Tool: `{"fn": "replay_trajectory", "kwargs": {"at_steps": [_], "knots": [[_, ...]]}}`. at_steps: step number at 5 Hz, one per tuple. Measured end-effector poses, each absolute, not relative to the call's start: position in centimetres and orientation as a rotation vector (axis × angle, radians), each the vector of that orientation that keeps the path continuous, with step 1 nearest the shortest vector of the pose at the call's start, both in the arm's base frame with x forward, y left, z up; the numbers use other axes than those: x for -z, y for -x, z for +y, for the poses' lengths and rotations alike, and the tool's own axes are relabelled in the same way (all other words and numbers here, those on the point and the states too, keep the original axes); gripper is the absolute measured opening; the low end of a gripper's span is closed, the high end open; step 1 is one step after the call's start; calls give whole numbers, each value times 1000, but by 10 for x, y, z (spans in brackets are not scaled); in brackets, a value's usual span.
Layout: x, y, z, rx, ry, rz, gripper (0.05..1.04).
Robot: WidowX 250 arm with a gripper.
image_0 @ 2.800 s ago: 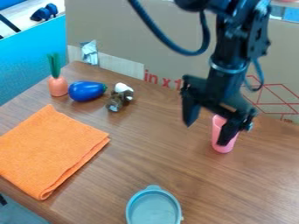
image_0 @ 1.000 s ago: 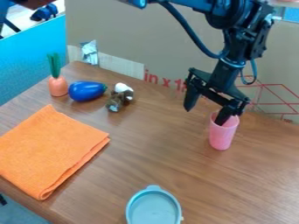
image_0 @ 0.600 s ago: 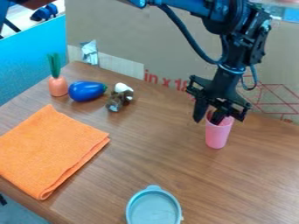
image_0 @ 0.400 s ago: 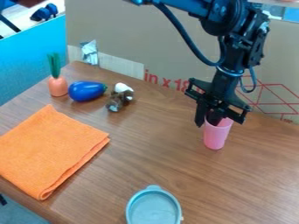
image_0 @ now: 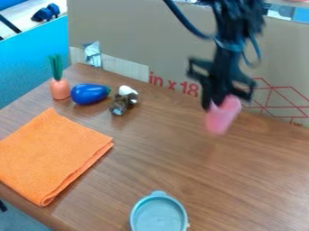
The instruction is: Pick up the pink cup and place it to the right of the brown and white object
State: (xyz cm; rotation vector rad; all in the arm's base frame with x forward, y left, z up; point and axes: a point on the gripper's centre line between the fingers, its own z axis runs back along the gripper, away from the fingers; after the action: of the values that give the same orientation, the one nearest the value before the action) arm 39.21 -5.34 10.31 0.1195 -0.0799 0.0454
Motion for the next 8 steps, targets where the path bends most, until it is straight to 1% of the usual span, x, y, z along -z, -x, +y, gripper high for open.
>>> {"fn": "replay_trajectory", "kwargs": {"at_steps": [1,2,3,4,5,6,7,8], "knots": [[-121,-403,-13,-121,-129,-79,101],[-107,-407,11,-180,-82,-24,101],[-97,-412,35,-234,-2,-32,101],[-91,-412,43,-250,49,-31,101],[-85,-408,43,-255,68,-10,101],[-78,-403,43,-255,68,14,101],[-74,-399,46,-270,54,30,101],[-75,-398,54,-277,58,26,101]]}}
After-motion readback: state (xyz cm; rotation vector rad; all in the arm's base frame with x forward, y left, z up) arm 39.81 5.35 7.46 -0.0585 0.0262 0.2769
